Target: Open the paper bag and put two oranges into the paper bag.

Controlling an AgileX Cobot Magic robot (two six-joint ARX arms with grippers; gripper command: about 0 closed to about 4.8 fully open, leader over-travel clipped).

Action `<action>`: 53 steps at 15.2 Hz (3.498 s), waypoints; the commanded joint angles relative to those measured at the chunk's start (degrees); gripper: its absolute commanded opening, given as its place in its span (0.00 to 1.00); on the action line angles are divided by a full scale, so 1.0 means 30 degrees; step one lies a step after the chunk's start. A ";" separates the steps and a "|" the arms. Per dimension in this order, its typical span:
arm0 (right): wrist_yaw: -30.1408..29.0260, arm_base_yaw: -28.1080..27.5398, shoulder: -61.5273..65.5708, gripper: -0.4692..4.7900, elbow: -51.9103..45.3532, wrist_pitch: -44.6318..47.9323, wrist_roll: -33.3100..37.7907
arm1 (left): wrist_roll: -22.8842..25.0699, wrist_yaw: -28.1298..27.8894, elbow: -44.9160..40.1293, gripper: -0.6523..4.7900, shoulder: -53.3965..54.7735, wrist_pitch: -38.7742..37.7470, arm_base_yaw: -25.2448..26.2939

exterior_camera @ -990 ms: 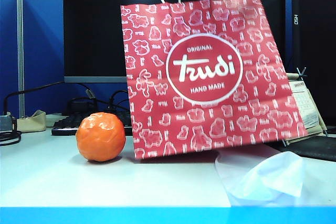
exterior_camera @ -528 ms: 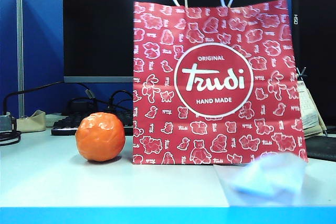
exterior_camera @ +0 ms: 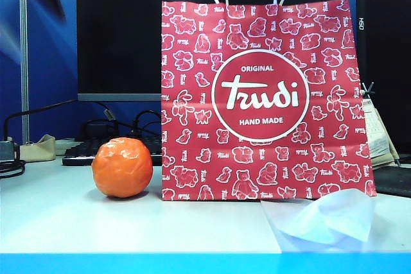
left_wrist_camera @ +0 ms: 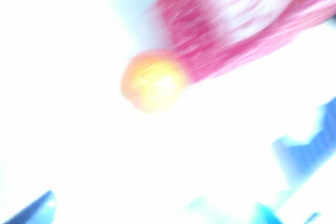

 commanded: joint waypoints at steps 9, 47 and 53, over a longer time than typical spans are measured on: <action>-0.0794 0.0036 -0.0313 0.08 -0.0007 0.0073 0.0663 | -0.3279 -0.1399 -0.3293 0.99 0.3359 0.6878 -0.2776; -0.1122 0.0051 -0.0328 0.08 -0.0007 -0.0007 0.2142 | -0.3701 -0.4415 -0.3293 0.22 0.9020 1.4477 -0.5843; -0.1115 0.0051 -0.0328 0.08 -0.0007 -0.0430 0.2142 | -0.3606 -0.6266 -0.3104 0.11 0.8750 1.4280 -0.5821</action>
